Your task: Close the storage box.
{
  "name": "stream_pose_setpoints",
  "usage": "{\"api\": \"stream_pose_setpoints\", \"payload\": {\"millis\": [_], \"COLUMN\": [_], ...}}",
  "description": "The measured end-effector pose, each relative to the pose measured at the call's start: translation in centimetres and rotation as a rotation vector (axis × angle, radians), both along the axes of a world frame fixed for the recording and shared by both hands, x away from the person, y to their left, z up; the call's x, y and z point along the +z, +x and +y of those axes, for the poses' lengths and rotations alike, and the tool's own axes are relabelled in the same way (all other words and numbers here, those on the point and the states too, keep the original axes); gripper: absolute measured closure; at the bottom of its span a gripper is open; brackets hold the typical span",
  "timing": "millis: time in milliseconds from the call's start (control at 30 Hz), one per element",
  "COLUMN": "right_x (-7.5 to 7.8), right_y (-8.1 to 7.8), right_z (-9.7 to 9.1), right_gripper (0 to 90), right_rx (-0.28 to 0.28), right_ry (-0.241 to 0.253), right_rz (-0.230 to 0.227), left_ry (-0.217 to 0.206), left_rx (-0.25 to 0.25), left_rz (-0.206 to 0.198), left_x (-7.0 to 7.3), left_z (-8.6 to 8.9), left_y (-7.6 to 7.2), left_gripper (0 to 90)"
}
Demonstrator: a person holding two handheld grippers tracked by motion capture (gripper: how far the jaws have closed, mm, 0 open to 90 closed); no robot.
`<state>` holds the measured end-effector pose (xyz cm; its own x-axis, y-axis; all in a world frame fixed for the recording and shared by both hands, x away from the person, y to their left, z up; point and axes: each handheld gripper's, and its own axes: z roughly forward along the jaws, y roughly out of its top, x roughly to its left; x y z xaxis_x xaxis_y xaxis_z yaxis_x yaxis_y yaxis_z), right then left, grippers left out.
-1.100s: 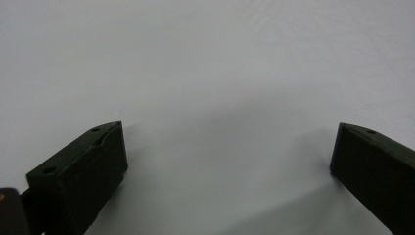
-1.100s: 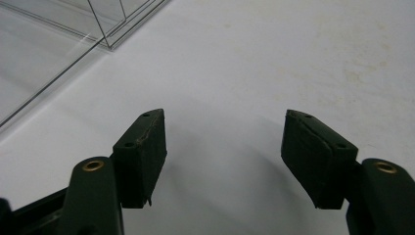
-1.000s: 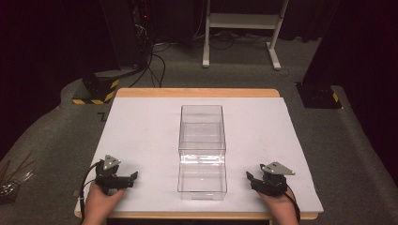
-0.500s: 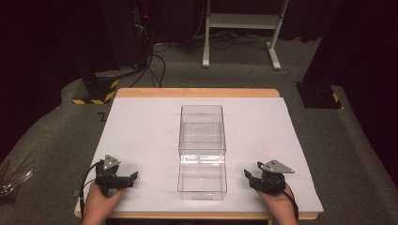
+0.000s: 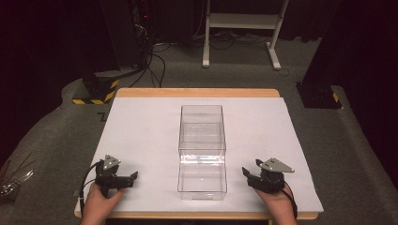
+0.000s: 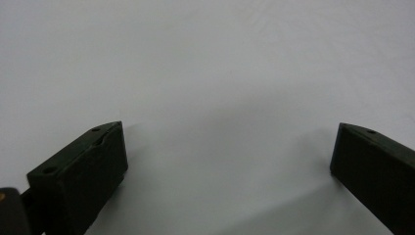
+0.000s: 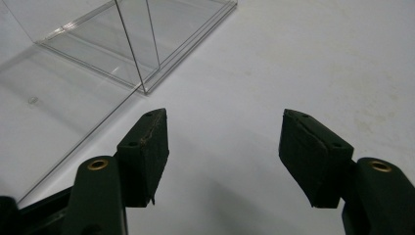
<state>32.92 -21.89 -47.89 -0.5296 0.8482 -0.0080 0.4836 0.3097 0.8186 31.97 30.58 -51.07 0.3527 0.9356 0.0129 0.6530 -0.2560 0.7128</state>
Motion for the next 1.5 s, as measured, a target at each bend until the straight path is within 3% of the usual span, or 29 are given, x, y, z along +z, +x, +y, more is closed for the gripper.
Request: {"api": "stream_pose_setpoints", "payload": {"millis": [333, 767, 1500], "right_x": [1.5, 1.7, 2.8], "right_y": [0.4, 0.2, -2.0], "right_z": [0.8, 0.4, 0.9], "right_gripper": [35.5, 34.8, 32.9], "right_rx": [-0.002, -0.018, 0.054], "right_ry": [0.003, 0.045, 0.066], "right_rz": [0.002, -0.051, -0.089], "left_ry": [-0.003, -0.006, -0.004], "left_rx": [-0.002, -0.001, -0.001], "left_rz": [0.004, 0.005, 0.004], "left_x": [0.0, 0.0, 0.0], "left_z": [0.0, 0.0, 0.0], "left_y": [0.0, 0.0, 0.0], "left_gripper": [0.6, 0.6, 0.6]}}
